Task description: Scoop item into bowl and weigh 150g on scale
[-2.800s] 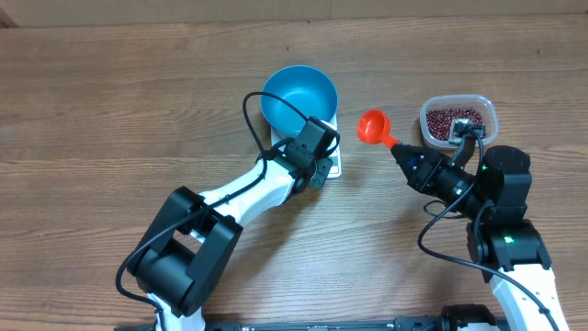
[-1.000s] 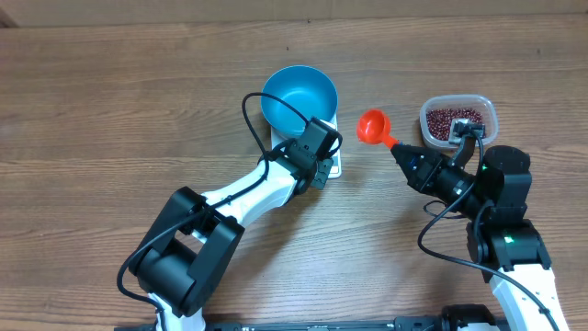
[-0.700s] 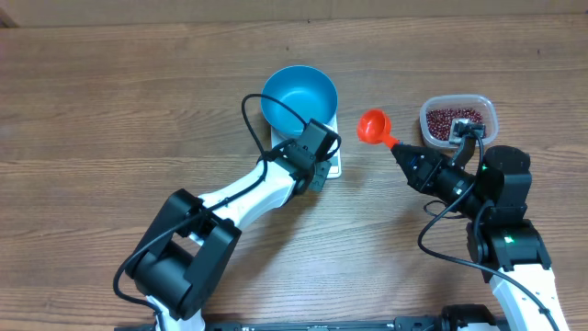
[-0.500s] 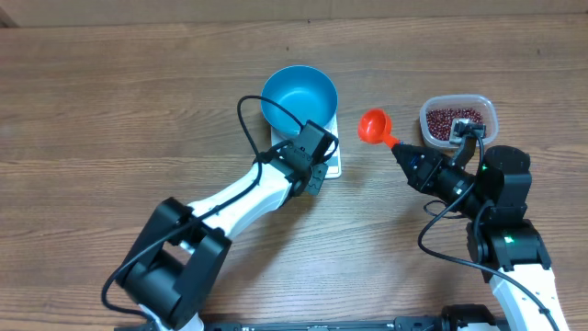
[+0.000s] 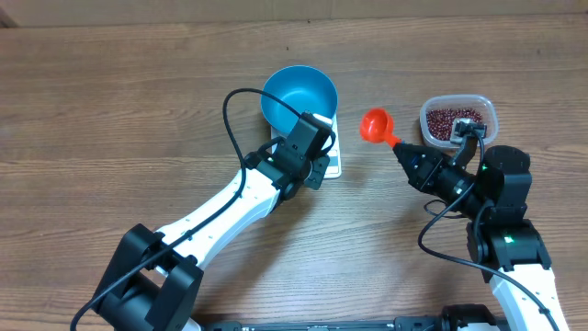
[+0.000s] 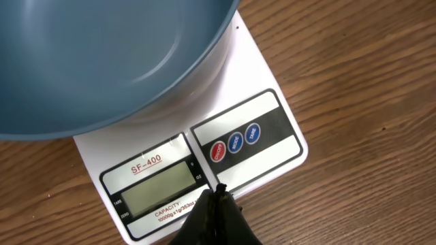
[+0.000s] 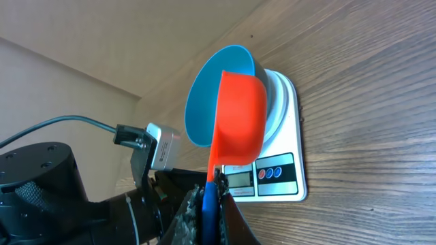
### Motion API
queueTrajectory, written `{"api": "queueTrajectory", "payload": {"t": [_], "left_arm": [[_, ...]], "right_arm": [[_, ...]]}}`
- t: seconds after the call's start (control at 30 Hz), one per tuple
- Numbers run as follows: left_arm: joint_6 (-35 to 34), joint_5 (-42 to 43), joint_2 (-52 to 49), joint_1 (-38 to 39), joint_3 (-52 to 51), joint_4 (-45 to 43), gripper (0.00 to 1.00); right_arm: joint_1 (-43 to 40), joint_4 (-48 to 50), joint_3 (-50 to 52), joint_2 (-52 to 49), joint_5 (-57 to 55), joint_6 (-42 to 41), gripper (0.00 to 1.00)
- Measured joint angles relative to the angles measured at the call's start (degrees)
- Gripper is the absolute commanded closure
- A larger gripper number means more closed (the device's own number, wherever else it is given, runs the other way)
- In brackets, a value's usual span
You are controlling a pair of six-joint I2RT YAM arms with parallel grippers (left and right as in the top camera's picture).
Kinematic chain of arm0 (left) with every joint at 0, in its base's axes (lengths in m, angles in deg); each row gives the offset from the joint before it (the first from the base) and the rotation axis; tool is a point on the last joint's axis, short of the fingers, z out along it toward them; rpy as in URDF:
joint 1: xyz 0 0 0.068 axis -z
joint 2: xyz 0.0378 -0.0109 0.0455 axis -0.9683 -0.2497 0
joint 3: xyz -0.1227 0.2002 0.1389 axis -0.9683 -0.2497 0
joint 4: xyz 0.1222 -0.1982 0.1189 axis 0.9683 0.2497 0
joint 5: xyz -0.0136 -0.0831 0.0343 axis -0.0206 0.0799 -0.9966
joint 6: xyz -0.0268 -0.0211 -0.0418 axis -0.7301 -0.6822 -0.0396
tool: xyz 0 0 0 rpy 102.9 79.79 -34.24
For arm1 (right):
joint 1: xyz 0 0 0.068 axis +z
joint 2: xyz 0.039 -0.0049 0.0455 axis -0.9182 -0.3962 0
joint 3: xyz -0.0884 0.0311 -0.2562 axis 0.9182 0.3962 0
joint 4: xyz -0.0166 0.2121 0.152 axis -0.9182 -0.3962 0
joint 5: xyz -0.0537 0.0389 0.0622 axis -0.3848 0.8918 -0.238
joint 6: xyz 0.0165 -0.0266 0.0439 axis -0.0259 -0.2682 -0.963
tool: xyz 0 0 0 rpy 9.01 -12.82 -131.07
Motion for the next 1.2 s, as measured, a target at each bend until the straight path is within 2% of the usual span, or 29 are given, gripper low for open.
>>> {"api": "queueTrajectory", "payload": {"t": [0.53,1.2], "left_arm": [[1.7,0.0,-0.4,0.0,0.0,0.1,0.96],[2.0,-0.3,-10.1,0.0,0.0,-7.7,0.96]], "right_arm": [[0.0,2.2,0.0,-2.8,-1.4,0.0,0.96],[0.0,2.1,0.0,-3.2,-1.4,0.0,0.96]]}}
